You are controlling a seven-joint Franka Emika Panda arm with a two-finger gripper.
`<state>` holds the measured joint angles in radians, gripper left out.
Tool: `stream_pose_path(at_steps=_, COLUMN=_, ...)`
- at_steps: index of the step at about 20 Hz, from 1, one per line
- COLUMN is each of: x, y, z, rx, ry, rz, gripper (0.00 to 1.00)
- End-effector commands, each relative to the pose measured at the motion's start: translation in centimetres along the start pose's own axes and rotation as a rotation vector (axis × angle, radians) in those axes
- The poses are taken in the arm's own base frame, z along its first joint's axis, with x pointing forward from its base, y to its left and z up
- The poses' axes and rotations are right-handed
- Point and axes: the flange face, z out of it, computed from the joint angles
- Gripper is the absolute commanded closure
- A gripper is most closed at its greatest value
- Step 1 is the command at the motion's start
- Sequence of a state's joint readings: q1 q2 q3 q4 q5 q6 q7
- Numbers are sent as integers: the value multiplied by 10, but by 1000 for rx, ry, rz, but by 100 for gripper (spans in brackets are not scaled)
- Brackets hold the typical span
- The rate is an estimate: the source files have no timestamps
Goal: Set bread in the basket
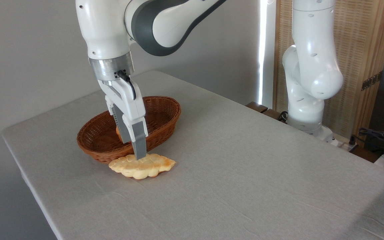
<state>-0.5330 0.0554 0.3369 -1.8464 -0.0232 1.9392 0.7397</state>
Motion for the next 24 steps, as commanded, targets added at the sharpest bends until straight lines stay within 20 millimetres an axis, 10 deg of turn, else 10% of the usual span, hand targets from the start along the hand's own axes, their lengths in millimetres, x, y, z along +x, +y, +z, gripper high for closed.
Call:
stream_pose_path(at_steps=1, x=-14, y=-3, z=39, rx=-60, ry=-28, rz=385, gripper=0)
stream_pose_path(at_steps=14, x=-15, y=7, z=37, rx=-98, ry=-36, rz=592, gripper=0)
stream_pose_path(at_steps=24, x=-13, y=26, z=76, rx=-110, ry=-38, rz=755, gripper=0)
